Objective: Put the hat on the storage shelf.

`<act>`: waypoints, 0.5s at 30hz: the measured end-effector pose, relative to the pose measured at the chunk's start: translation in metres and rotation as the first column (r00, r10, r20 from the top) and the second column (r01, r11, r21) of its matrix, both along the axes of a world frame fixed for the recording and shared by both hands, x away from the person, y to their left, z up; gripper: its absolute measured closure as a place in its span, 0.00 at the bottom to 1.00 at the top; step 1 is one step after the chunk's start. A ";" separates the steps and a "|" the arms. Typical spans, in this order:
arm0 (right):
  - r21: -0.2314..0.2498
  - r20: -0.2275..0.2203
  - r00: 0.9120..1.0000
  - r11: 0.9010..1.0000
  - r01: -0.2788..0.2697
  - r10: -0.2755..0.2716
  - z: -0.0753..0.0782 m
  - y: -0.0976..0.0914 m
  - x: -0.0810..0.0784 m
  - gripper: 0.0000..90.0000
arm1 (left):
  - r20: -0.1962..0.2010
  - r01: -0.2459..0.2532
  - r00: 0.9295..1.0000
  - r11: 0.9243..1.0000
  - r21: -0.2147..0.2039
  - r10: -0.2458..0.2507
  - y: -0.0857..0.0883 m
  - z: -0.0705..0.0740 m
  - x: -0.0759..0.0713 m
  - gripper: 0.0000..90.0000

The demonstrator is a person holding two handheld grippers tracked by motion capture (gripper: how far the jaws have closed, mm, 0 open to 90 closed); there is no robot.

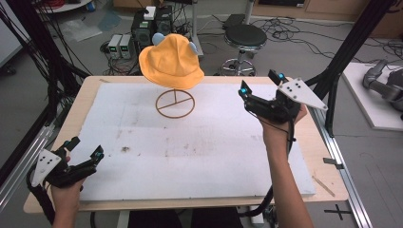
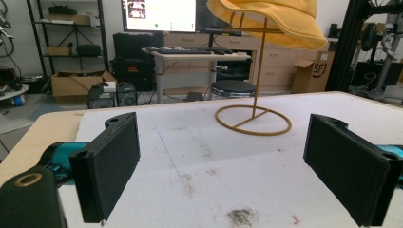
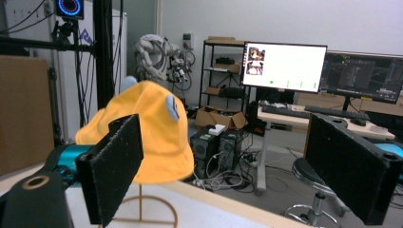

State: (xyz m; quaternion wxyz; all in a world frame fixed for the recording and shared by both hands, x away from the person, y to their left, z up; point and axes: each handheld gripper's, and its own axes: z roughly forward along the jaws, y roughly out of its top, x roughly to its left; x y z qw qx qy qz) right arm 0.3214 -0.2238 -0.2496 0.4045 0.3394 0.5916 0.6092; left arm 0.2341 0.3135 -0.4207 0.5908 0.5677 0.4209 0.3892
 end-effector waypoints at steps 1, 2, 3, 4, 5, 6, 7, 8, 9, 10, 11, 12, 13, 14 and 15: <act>0.001 -0.002 1.000 1.000 -0.002 0.002 -0.003 -0.004 -0.003 0.14 | -0.001 0.001 1.000 1.000 0.006 -0.001 0.001 0.000 -0.001 0.14; -0.002 0.001 1.000 1.000 0.002 -0.002 -0.006 -0.009 -0.006 0.14 | 0.002 0.001 1.000 1.000 0.004 -0.001 0.001 0.000 -0.001 0.14; -0.009 0.004 1.000 1.000 0.004 -0.004 -0.009 -0.014 -0.009 0.14 | 0.002 0.001 1.000 1.000 0.004 -0.001 0.001 0.000 -0.001 0.14; -0.011 0.003 1.000 1.000 0.006 -0.006 -0.012 -0.019 -0.012 0.14 | 0.001 0.000 1.000 1.000 0.004 0.000 0.001 0.001 -0.001 0.14; -0.008 0.000 1.000 1.000 0.009 -0.009 -0.015 -0.024 -0.014 0.14 | 0.001 0.000 1.000 1.000 0.004 0.000 0.001 0.001 -0.001 0.14; -0.004 -0.001 1.000 1.000 0.012 -0.012 -0.019 -0.029 -0.017 0.14 | 0.003 0.000 1.000 1.000 0.003 0.000 0.000 0.001 -0.001 0.14; -0.004 -0.001 1.000 1.000 0.012 -0.012 -0.019 -0.029 -0.017 0.14 | 0.003 0.000 1.000 1.000 0.003 0.000 0.000 0.001 -0.002 0.14; 0.003 -0.002 1.000 1.000 0.019 -0.019 -0.026 -0.039 -0.021 0.14 | 0.007 0.001 1.000 1.000 0.001 -0.001 -0.001 0.001 -0.002 0.14; 0.006 -0.004 1.000 1.000 0.023 -0.023 -0.030 -0.045 -0.023 0.14 | 0.007 0.001 1.000 1.000 0.001 -0.001 -0.001 0.001 -0.002 0.14; 0.009 -0.008 1.000 1.000 0.020 -0.020 -0.034 -0.050 -0.024 0.14 | 0.007 0.002 1.000 1.000 0.007 -0.002 -0.001 0.002 -0.002 0.14; 0.011 -0.010 1.000 1.000 0.025 -0.025 -0.038 -0.055 -0.025 0.14 | 0.007 0.002 1.000 1.000 0.007 -0.002 -0.001 0.002 -0.002 0.14; 0.015 -0.014 1.000 1.000 0.024 -0.024 -0.042 -0.059 -0.027 0.14 | 0.008 0.004 1.000 1.000 0.009 -0.004 -0.001 0.003 -0.002 0.14; 0.022 -0.024 0.999 0.999 0.030 -0.030 -0.047 -0.064 -0.028 0.14 | 0.008 0.004 1.000 1.000 0.009 -0.004 -0.001 0.003 -0.002 0.14; 0.023 -0.025 0.999 0.999 0.032 -0.032 -0.051 -0.068 -0.029 0.14 | 0.010 0.003 1.000 1.000 0.008 -0.003 -0.002 0.003 -0.002 0.14; 0.027 -0.029 0.999 0.999 0.030 -0.029 -0.056 -0.072 -0.030 0.14 | 0.011 0.002 1.000 1.000 0.004 -0.002 -0.002 0.003 -0.002 0.14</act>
